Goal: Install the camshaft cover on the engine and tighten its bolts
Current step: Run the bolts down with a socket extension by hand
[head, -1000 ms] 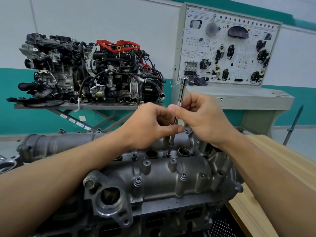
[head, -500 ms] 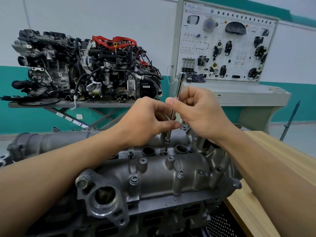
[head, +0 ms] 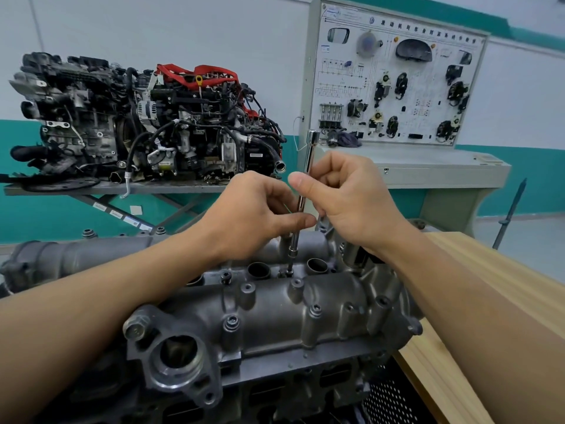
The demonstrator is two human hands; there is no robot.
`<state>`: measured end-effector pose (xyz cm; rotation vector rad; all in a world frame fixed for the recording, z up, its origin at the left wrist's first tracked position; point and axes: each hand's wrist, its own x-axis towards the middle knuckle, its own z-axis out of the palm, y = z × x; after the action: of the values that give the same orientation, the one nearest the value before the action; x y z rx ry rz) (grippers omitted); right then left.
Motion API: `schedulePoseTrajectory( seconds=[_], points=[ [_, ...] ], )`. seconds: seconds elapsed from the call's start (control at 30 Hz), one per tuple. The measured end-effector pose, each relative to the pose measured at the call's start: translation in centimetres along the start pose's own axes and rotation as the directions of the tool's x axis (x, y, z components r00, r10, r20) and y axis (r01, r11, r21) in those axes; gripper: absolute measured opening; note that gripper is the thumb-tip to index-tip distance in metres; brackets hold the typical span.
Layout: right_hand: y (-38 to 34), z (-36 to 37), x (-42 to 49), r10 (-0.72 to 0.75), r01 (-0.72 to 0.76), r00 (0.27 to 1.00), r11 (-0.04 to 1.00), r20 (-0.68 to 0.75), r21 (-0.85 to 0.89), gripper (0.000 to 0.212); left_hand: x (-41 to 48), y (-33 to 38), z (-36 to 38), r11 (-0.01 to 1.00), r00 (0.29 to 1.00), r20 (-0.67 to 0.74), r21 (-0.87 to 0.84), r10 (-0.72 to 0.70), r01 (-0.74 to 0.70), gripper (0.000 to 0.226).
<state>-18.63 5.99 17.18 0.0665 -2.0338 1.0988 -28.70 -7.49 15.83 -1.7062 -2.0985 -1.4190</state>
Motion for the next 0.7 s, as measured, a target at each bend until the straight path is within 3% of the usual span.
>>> schedulePoseTrajectory(
  seconds=[0.1, 0.2, 0.33, 0.5, 0.7],
  points=[
    [-0.02, -0.11, 0.03, 0.020, -0.020, 1.000, 0.999, -0.011, 0.049, 0.022, -0.08, 0.18, 0.00, 1.000, 0.998, 0.056, 0.012, 0.008, -0.008, 0.010],
    [0.05, -0.21, 0.00, 0.013, -0.028, 0.995, 0.989, 0.098, 0.148, 0.012, -0.13, 0.33, -0.04, 1.000, 0.992, 0.129, -0.003, -0.014, 0.015, 0.010],
    [0.13, -0.13, 0.02, -0.010, -0.002, 0.994, 0.994, 0.112, 0.107, 0.014, -0.21, 0.30, 0.03, 0.999, 0.992, 0.125, 0.038, 0.005, -0.010, 0.007],
    [0.24, -0.06, 0.09, 0.007, -0.007, 1.000, 0.998, -0.002, 0.056, 0.022, -0.12, 0.12, -0.16, 1.000, 1.000, -0.001, 0.029, -0.006, 0.006, 0.024],
    [0.17, -0.33, 0.07, 0.006, -0.022, 0.994, 0.989, 0.111, 0.145, 0.021, -0.06, 0.16, -0.08, 0.998, 0.993, 0.114, 0.054, 0.009, -0.015, 0.011]
  ],
)
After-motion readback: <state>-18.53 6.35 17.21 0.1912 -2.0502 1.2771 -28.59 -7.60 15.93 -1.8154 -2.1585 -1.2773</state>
